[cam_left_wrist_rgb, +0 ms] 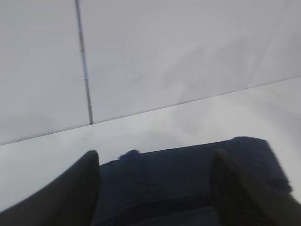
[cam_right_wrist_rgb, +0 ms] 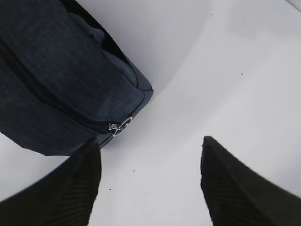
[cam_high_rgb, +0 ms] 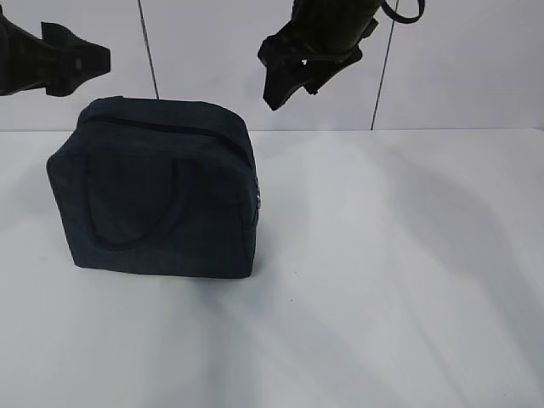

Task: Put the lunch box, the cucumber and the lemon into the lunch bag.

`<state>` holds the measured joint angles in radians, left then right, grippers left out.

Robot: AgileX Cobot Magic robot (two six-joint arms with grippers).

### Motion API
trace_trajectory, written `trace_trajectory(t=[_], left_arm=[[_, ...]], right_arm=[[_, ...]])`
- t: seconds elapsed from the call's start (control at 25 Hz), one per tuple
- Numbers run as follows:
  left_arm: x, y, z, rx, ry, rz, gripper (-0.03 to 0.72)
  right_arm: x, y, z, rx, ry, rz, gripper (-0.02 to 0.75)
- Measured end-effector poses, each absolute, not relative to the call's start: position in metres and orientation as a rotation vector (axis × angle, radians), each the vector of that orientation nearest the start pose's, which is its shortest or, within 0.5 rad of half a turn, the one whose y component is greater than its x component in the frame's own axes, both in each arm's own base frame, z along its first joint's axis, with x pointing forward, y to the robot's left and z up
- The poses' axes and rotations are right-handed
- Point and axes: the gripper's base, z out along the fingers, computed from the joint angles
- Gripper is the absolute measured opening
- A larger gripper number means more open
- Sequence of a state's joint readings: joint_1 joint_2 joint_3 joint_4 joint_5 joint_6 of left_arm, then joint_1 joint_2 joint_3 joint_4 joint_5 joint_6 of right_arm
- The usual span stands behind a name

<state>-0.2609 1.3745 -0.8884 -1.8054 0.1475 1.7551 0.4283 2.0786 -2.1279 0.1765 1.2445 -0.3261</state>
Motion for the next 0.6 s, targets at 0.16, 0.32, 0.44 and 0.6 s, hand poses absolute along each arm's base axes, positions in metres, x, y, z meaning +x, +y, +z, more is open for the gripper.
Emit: trace_trajectory(t=[0.16,0.32,0.44,0.6], left_arm=[[0.284,-0.105,0.296,0.456,1.941,-0.485,0.502],[0.277,-0.111,0.298,0.619,1.992,-0.540,0.498],[0.274,-0.107,0.316,0.666,1.991,-0.530,0.498],[0.261,-0.099,0.339,0.707,2.014,-0.497,0.497]], right_arm=[[0.408,0.189,0.341,-0.903,2.488,0.296,0.507],[0.400,0.172,0.349,-0.857,2.507,0.311,0.507],[0.388,0.165,0.350,-0.854,2.529,0.316,0.507],[0.368,0.157,0.366,-0.854,2.510,0.321,0.508]])
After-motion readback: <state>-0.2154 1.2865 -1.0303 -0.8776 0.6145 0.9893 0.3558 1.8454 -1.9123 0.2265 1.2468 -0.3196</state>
